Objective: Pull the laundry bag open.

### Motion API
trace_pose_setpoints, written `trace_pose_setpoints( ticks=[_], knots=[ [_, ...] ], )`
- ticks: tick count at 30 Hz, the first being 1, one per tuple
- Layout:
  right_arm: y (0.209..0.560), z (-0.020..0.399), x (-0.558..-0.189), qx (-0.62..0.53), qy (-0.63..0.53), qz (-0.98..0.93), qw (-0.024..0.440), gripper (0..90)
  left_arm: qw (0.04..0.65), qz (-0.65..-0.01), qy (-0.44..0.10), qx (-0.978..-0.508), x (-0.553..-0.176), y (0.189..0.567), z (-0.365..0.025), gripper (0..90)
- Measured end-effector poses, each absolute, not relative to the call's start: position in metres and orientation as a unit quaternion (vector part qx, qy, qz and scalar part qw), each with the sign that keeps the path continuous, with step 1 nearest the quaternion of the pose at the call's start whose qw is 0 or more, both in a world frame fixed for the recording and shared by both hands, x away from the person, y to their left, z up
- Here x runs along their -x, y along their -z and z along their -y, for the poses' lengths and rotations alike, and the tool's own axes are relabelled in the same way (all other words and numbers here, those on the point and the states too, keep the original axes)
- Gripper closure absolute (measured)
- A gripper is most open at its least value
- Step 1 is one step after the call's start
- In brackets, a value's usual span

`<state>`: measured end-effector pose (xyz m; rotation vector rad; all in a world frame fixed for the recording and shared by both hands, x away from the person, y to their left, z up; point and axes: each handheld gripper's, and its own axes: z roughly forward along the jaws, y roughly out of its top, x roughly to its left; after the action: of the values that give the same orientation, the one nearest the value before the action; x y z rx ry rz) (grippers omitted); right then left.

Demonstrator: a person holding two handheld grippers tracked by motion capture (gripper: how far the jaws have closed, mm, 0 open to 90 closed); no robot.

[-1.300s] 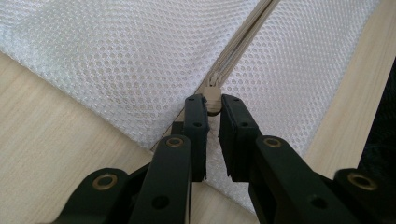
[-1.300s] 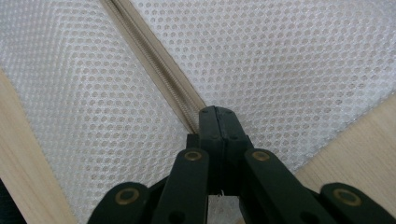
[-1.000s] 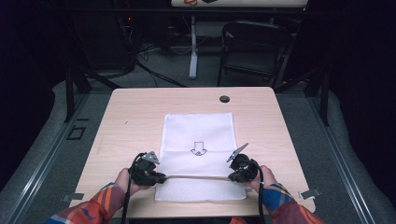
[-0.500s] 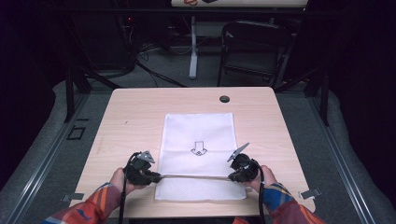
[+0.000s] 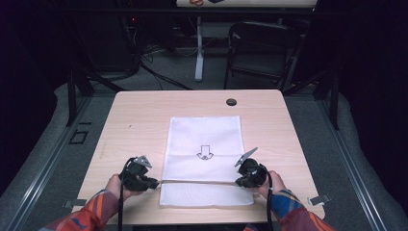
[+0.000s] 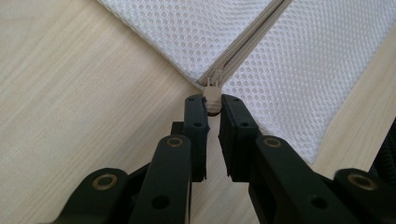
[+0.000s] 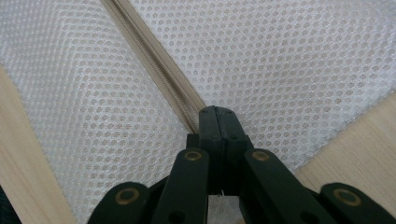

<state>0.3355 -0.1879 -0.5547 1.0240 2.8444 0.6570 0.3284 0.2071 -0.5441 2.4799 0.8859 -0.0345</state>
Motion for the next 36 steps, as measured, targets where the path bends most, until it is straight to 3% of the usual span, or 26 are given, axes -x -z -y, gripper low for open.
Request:
trace_pose_setpoints(
  ticks=[14,16,17,21,28,31,36],
  knots=[
    [0.554,0.189,-0.335,-0.333,-0.208,-0.919,0.029,88.5,0.242,-0.333,0.026,-0.911,-0.334,0.549,-0.204,81.0],
    [0.552,0.187,-0.334,-0.327,-0.218,-0.919,0.022,75.8,0.242,-0.333,0.022,-0.911,-0.335,0.548,-0.204,78.8],
    [0.551,0.186,-0.333,-0.328,-0.221,-0.918,0.020,74.8,0.250,-0.335,0.027,-0.908,-0.335,0.547,-0.205,75.1],
    [0.537,0.188,-0.331,-0.325,-0.233,-0.915,0.051,63.5,0.276,-0.346,0.026,-0.896,-0.336,0.540,-0.210,53.3],
    [0.511,0.213,-0.327,-0.370,-0.266,-0.884,0.100,26.2,0.287,-0.377,-0.025,-0.881,-0.337,0.528,-0.224,23.5],
    [0.508,0.233,-0.326,-0.411,-0.251,-0.868,0.123,12.2,0.276,-0.397,-0.047,-0.874,-0.339,0.527,-0.232,15.5],
    [0.513,0.268,-0.328,-0.475,-0.243,-0.837,0.117,0.0,0.271,-0.439,-0.076,-0.853,-0.345,0.527,-0.250,10.1]
  ],
)
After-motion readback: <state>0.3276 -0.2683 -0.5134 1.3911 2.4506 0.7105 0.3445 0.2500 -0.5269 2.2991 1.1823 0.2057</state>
